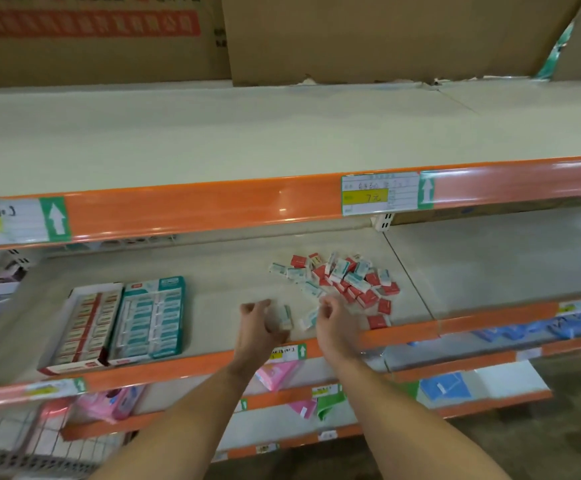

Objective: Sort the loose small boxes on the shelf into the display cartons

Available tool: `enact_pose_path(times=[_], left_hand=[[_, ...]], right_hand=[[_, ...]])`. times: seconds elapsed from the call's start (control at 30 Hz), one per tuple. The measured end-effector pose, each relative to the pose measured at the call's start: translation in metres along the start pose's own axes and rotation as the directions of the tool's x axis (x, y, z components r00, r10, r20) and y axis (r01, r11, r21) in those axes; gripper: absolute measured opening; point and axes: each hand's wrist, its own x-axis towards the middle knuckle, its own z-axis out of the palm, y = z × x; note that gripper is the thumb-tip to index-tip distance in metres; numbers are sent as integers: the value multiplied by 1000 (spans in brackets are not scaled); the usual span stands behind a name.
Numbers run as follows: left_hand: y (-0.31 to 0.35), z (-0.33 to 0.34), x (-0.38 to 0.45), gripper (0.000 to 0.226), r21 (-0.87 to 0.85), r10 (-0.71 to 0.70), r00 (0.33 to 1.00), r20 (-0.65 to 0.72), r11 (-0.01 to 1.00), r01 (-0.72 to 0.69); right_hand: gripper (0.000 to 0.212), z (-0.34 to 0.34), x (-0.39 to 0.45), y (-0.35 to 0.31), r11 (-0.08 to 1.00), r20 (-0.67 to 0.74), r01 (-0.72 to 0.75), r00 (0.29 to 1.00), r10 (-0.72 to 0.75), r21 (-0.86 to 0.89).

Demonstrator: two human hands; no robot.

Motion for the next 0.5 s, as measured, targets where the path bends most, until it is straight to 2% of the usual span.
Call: enact_pose_path(times=[0.13,0.3,0.37,0.5], left_hand=[[-10,-1,2,76,-3,27,1000,-14,1000,-27],[-4,4,6,77,22,25,1000,12,999,-25],[-3,3,9,69,70,61,998,30,996,-63],[-14,-6,14,51,43,96,995,38,994,-98]], right_hand=[[27,3,-1,4,994,120,84,990,-75,-72],[49,-3,-3,12,961,299,235,937,-184,-147],[50,0,-2,11,952,319,249,930,-184,-177],[39,4,1,12,942,300,262,934,-194,-207]])
